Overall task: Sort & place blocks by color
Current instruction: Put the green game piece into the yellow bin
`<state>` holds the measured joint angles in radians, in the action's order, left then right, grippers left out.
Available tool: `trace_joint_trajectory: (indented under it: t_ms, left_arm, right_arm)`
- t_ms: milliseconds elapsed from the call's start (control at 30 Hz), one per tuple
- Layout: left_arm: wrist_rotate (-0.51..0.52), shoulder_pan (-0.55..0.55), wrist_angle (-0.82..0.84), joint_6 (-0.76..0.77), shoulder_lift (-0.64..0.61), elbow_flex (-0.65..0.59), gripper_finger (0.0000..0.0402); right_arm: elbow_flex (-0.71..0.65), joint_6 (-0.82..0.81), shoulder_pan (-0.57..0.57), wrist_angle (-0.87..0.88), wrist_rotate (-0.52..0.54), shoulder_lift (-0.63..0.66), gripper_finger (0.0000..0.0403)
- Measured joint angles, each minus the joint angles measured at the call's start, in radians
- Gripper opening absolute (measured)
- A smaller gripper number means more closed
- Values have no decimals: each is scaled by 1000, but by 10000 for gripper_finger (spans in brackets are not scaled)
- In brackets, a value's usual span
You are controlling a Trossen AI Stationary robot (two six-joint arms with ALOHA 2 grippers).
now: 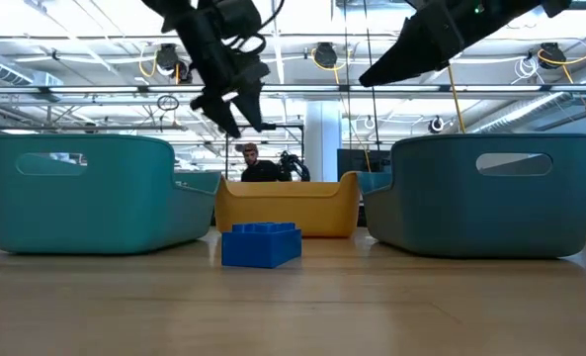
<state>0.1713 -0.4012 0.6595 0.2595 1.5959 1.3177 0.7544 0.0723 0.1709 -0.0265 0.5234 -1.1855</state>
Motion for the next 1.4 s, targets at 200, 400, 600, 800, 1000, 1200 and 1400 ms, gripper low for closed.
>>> trace_joint_trajectory:
  t_ms: [200, 400, 600, 800, 1000, 1200, 1400]
  left_arm:
    - [-101, -203, 81, -172, 37, 121, 299]
    - [-222, -315, 271, -353, 118, 182, 253]
    - [-219, -298, 340, -520, 203, 226, 250]
    - [2, -229, 334, -726, 278, 229, 274]
    - [28, -218, 383, -748, 368, 229, 291]
    - [6, -217, 376, -775, 394, 231, 278]
    - [-38, -214, 356, -782, 394, 292, 264]
  right_arm:
    - [-27, 2, -20, -16, 0, 0, 377]
    - [-94, 20, -70, -79, -1, 0, 377]
    - [-193, 24, -128, -294, 0, 0, 377]
    - [-231, 23, -132, -354, -4, 0, 377]
    - [-231, 28, -124, -356, -4, 0, 377]
    - [-231, 65, -124, -386, -4, 0, 377]
    - [-231, 131, -125, -471, -4, 0, 377]
